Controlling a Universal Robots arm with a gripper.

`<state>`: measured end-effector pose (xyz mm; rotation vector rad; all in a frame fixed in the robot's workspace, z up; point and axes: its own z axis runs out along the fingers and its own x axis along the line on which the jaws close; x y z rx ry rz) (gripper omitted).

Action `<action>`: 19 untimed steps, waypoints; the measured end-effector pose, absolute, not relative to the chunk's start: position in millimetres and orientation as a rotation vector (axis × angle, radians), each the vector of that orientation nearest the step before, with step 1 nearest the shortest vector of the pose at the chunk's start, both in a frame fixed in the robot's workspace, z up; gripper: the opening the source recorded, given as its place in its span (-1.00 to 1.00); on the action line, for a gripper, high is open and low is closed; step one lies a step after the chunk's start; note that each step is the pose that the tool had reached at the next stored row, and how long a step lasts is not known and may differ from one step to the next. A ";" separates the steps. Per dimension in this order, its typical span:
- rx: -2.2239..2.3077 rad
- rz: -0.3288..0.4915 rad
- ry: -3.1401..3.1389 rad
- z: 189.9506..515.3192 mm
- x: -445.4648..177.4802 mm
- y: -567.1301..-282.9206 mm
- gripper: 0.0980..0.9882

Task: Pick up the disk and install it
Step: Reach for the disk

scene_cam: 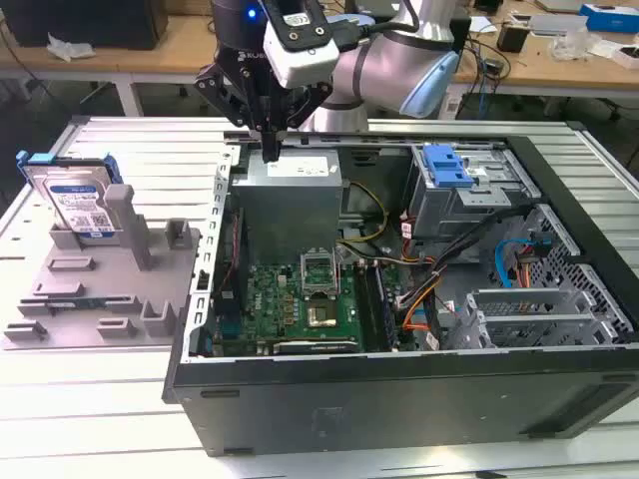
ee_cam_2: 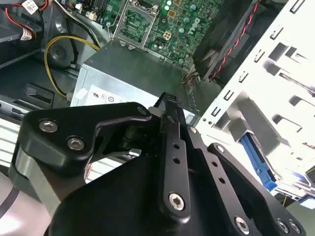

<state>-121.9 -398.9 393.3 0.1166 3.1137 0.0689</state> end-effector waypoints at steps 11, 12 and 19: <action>0.117 0.069 3.114 392.3 -125.1 -398.0 -0.98; 0.117 0.069 3.114 392.0 -128.0 -397.2 -0.98; 0.117 0.069 3.114 387.7 -169.3 -383.0 -0.98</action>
